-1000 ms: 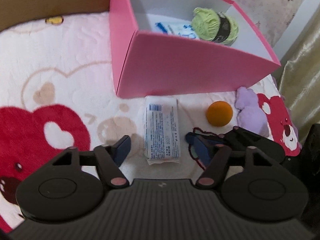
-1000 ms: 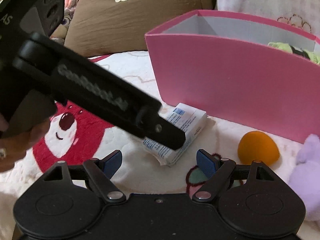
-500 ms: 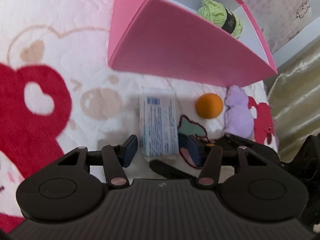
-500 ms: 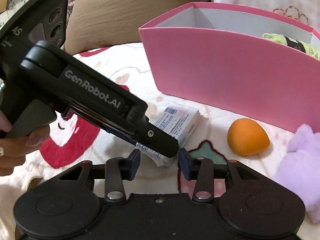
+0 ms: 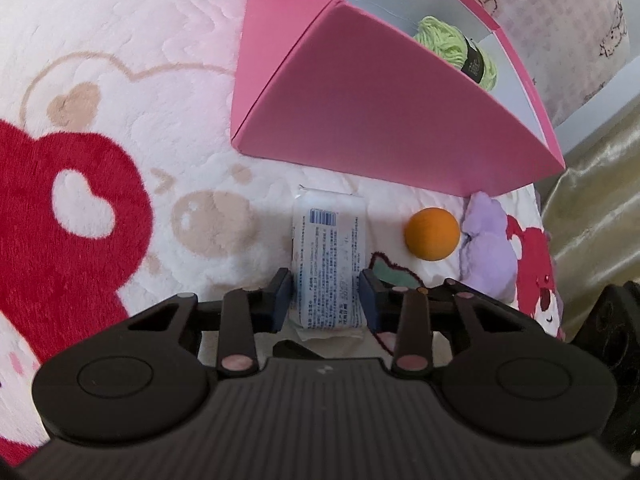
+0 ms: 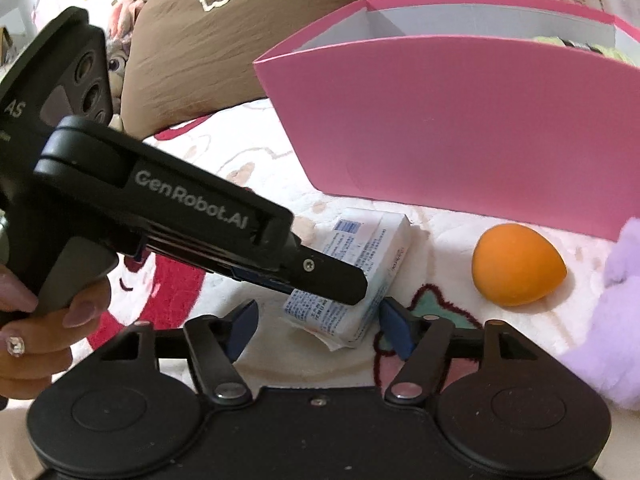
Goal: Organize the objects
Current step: 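Close the left tool on the white medicine box, then lift the white medicine box with the left tool and carry it into the pink box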
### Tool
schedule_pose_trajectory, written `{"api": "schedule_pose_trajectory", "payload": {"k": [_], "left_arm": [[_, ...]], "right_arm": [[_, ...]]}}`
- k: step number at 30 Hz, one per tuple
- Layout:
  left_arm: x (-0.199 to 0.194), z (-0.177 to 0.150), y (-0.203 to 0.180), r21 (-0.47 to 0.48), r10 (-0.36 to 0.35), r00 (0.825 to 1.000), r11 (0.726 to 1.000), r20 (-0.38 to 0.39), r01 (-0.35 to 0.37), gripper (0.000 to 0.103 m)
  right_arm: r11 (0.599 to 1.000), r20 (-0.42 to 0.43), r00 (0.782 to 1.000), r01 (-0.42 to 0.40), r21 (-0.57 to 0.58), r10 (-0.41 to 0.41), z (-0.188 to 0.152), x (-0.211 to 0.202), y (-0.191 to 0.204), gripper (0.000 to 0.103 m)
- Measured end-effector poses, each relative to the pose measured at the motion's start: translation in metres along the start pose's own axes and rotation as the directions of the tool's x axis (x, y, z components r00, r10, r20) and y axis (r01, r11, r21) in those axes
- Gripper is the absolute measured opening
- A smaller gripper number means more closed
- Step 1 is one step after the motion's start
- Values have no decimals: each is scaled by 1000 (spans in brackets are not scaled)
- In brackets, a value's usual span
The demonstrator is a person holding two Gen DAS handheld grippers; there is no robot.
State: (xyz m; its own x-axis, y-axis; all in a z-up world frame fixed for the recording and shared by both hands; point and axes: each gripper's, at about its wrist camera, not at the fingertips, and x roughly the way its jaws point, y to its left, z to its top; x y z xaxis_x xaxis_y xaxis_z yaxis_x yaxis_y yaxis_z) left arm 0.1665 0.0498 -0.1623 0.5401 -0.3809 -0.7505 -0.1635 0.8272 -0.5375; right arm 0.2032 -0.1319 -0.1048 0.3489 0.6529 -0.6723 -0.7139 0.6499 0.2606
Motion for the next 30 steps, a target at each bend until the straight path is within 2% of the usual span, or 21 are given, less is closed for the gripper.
{"api": "schedule_pose_trajectory", "payload": {"k": [1,2,5,10,14,16,23,28,30], "left_arm": [[0,0,-1,-2,1,1000,1000,1,-1,35],[-1,-1,-1,-5,5,1000,1000,2,-5,35],[-3,-1,-2,-3,3,1000,1000,7,-3,35],[-8,-11,-13,4,16,1000,1000,14,-16,35],[-21,-20,-17,-8,-4,1000,1000,16,4,35],[-29,-25,-18,-18,-20,1000,1000,19,20,35],[-62,-41,-33,-11,-55,998,998,21,55,36],[-85,-49,-48,12,-65,997,998,35,65,36],[-94,-50,-54,20,-73,996,997,41,73,36]], "right_arm": [[1000,3,1000,4,-1,-4,1,0,-2,70],[1000,3,1000,22,-4,-22,1,-1,-3,59],[1000,2,1000,23,-8,-23,10,-11,-6,55],[998,-3,1000,26,-49,-26,12,-25,-5,54],[997,-12,1000,18,-70,-19,15,-34,-9,54],[997,-23,1000,15,-72,-16,17,-41,2,54],[999,-20,1000,-19,-31,18,31,-85,-2,53],[998,-8,1000,3,-65,-4,34,-115,12,49],[997,-6,1000,17,-82,-18,34,-108,38,49]]}}
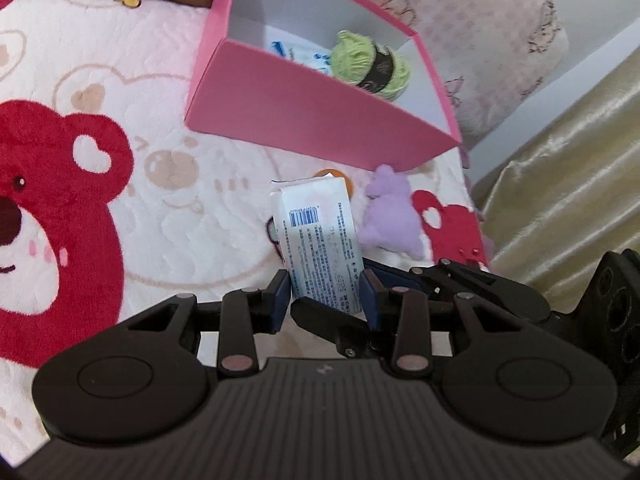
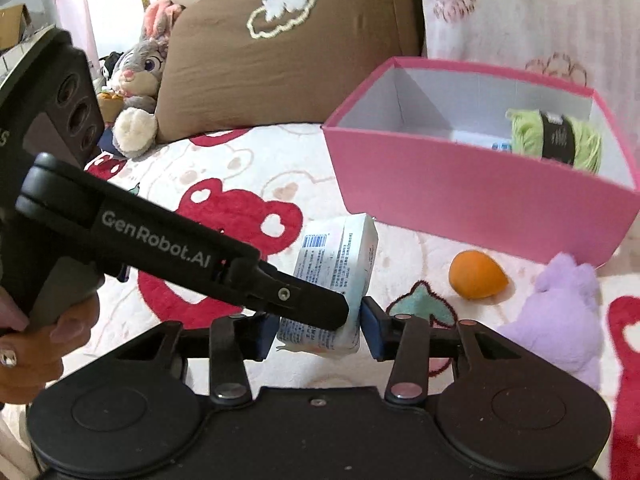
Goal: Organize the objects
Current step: 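Lift the white medicine box with the left tool and carry it into the pink box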
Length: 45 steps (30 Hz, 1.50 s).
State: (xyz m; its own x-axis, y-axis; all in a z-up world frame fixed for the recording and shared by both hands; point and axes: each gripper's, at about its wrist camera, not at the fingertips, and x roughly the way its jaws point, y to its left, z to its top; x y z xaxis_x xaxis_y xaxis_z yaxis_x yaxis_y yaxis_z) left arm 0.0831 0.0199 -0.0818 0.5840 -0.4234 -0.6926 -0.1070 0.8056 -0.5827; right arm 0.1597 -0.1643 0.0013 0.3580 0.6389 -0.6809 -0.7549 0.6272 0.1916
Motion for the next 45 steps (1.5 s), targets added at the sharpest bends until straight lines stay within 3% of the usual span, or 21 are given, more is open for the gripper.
{"api": "schedule_pose_trajectory", "payload": {"k": [13,19,25,29,39,45], "left_arm": [[-38,18,-41,52,-33,999,998,-9,33,35],[-61,41,-60,81,-70,997,994,22,68,35],[-72,75,-83,106,-40,998,994,37,36,35],[-66,100,-84,51,-31,1000,998,-2,31,36],[-27,157,-80,29,41,998,999,-40,-40,37],[16,190,-61,12,144,987,990,-71,-144,37]], "right_arm": [[998,12,999,33,56,-33,21,-55,12,49],[997,71,996,47,58,-51,46,-82,12,49],[997,88,994,56,48,-60,81,-90,4,49],[998,85,995,48,50,-52,97,-80,-3,48],[995,60,998,11,103,-17,128,-29,-36,46],[990,25,1000,-6,144,2,141,27,-67,45]]}}
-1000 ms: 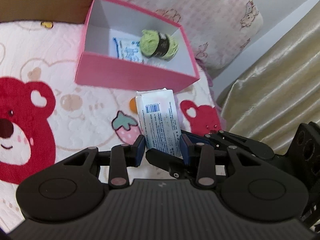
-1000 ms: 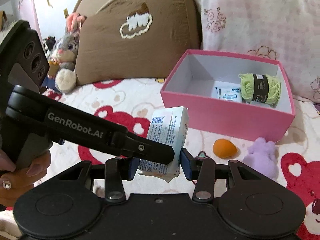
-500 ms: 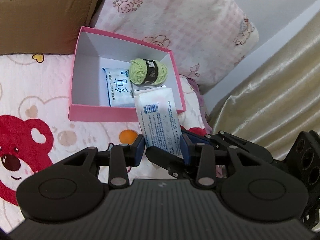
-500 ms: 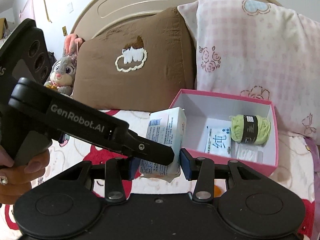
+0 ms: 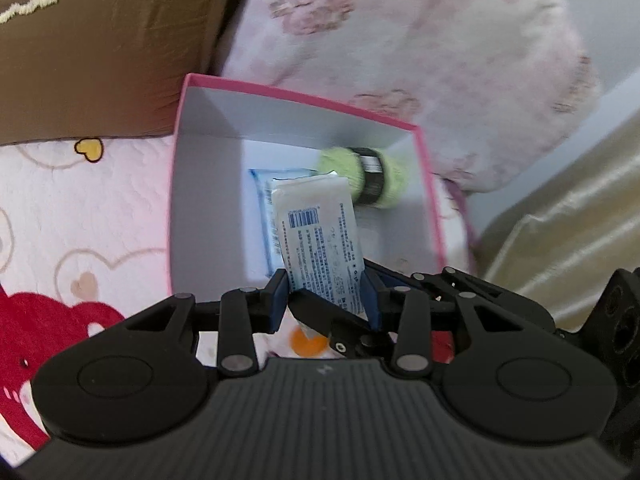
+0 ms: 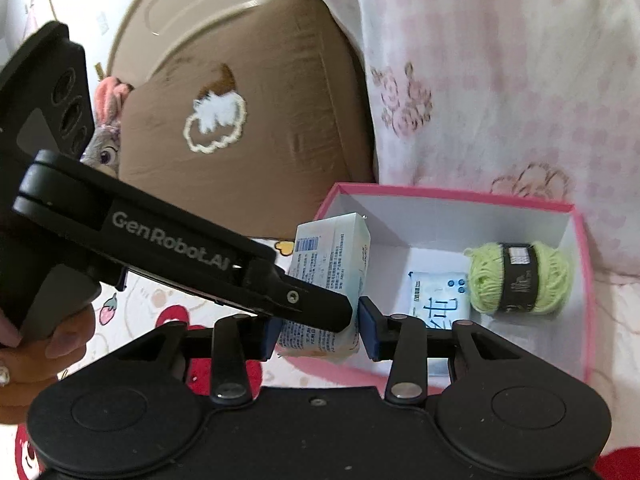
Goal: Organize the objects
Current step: 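Lift the white medicine box with the left tool and carry it into the pink box, then lower the medicine box beside the wipes pack and open the left tool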
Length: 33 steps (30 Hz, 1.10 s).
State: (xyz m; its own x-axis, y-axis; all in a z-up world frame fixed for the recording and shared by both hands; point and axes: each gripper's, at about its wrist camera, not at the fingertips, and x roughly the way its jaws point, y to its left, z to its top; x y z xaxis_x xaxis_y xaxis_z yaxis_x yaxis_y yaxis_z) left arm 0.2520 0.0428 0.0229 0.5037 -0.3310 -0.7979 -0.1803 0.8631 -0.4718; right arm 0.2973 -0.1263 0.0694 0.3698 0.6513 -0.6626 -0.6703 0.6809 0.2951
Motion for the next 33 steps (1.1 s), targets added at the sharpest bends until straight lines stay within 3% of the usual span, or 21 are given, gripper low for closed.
{"api": "schedule_pose_trajectory", "payload": {"k": [6,12,16,21,26,33], "left_arm": [[51,21,24,-56,25,999,998,-23,-27,37],[82,30,30,-44,98,994,994,-44,-100,38],[90,28,35,-48,89,995,995,-44,-91,38],[103,26,26,13,154,987,988,-45,-154,38],[113,30,27,5,181,982,984,-55,-181,38],[112,31,20,44,212,977,976,0,-212,42]], "right_arm": [[998,-31,999,-16,60,18,-1,51,-34,44],[994,-64,997,-36,107,43,-5,86,-53,44],[991,-66,996,-44,126,53,-11,93,-59,44],[990,-79,996,-41,133,52,-18,101,-63,44],[987,-101,993,-39,153,55,-16,110,-71,44],[993,-111,993,-16,120,29,-14,115,-69,47]]}}
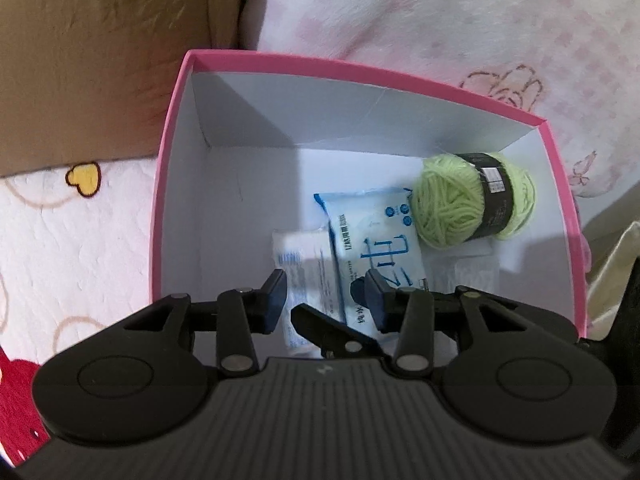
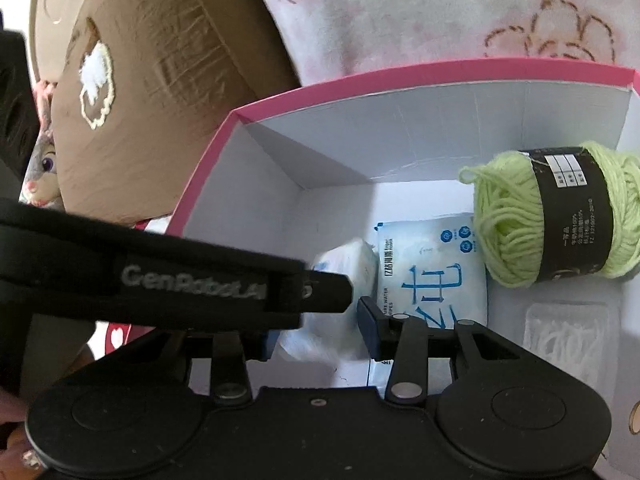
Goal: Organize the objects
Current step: 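Lower the medicine box beside the wipes pack and open the left tool, then move the left tool out of the box to the purple plush toy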
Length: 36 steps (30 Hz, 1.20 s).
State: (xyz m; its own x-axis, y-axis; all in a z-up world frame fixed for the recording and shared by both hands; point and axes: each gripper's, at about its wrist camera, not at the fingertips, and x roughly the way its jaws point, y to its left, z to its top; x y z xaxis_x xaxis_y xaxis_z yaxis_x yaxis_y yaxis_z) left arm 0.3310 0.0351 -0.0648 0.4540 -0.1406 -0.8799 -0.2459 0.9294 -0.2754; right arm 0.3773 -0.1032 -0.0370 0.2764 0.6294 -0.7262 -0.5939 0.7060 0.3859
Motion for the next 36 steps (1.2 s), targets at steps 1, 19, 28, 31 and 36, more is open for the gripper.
{"api": "schedule_pose_trajectory", "payload": {"k": [1,19,28,31,36], "left_arm": [[-2,0,-1,8,-4,1000,1000,5,4,42],[-74,-32,1,167,-33,999,986,33,27,50],[-135,-61,-17,247,-36,999,968,-40,45,53],[-153,-75,-22,262,-26,999,964,-47,37,53],[-180,-99,-30,301,-36,998,952,-55,51,56]], "right_arm": [[1000,7,1000,18,-24,-18,-1,-2,3,47],[977,-5,995,95,-190,-97,-13,-97,31,47],[968,61,993,117,-221,-106,-31,-167,69,48],[970,42,993,114,-217,-107,-39,-184,80,49],[961,47,991,133,-243,-125,-60,-212,98,54]]}}
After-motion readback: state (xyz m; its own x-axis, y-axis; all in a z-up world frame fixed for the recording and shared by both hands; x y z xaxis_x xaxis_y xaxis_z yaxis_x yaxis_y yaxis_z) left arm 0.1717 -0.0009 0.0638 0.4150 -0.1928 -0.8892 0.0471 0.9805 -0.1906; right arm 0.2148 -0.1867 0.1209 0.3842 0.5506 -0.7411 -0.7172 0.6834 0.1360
